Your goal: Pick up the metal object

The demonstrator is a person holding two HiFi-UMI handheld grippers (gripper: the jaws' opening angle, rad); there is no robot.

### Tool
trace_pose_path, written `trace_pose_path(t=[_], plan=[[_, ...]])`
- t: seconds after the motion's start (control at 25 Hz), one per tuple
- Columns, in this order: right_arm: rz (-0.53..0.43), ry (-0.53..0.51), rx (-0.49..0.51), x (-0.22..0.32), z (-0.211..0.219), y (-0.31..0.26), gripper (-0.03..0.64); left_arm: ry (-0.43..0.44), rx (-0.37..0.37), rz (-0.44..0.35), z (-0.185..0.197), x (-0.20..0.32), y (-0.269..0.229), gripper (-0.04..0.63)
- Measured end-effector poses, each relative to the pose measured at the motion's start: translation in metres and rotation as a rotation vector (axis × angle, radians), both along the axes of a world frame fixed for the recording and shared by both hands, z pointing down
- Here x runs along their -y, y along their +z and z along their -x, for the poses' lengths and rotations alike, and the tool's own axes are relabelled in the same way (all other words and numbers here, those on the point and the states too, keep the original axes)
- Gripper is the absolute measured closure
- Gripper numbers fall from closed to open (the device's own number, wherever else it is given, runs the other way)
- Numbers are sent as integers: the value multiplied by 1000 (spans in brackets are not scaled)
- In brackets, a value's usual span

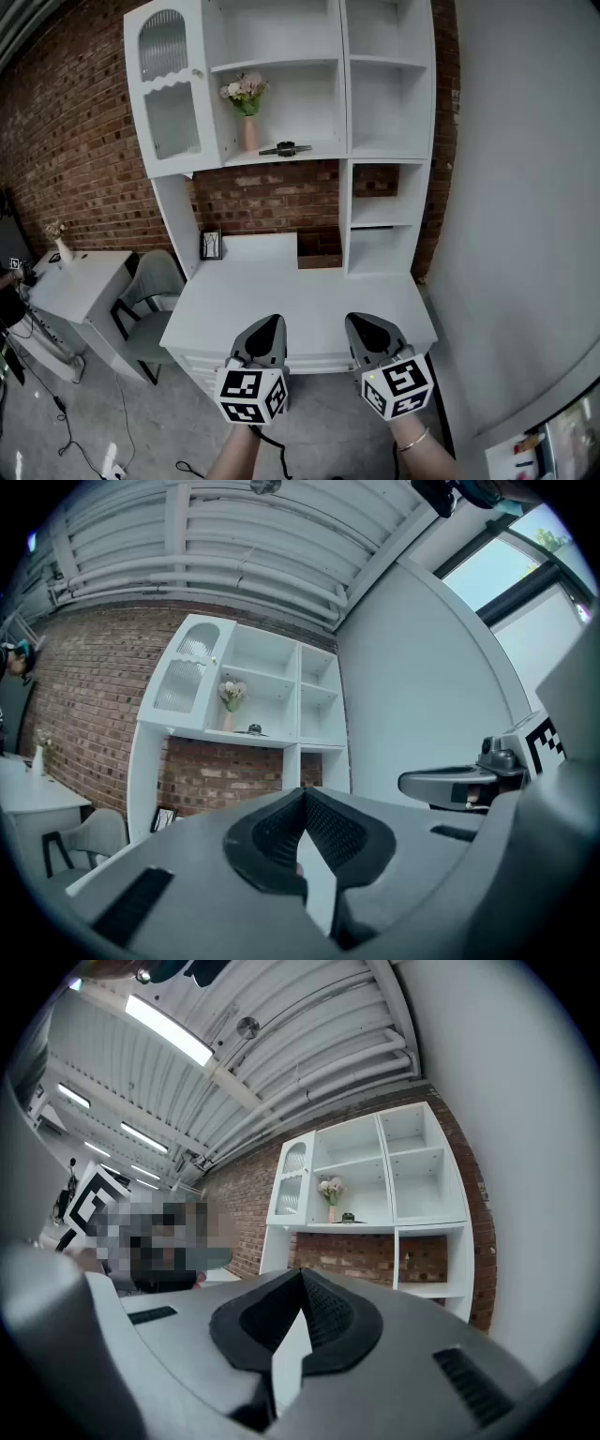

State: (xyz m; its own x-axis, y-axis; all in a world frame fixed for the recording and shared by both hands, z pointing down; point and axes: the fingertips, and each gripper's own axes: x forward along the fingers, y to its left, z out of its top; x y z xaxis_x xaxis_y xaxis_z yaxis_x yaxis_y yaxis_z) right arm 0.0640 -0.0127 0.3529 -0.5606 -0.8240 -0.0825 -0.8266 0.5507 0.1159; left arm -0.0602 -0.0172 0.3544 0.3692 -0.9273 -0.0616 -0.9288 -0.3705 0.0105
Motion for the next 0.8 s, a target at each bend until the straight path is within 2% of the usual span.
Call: trace_pose_path(t=[0.44,0.8], plan=[[5,-77,21,7,-14,-10,611,-41,76,-57,-9,0,-19,586],[-20,-124,40,16,-18,-24,612,-75,256,-115,-16,14,-51,584]])
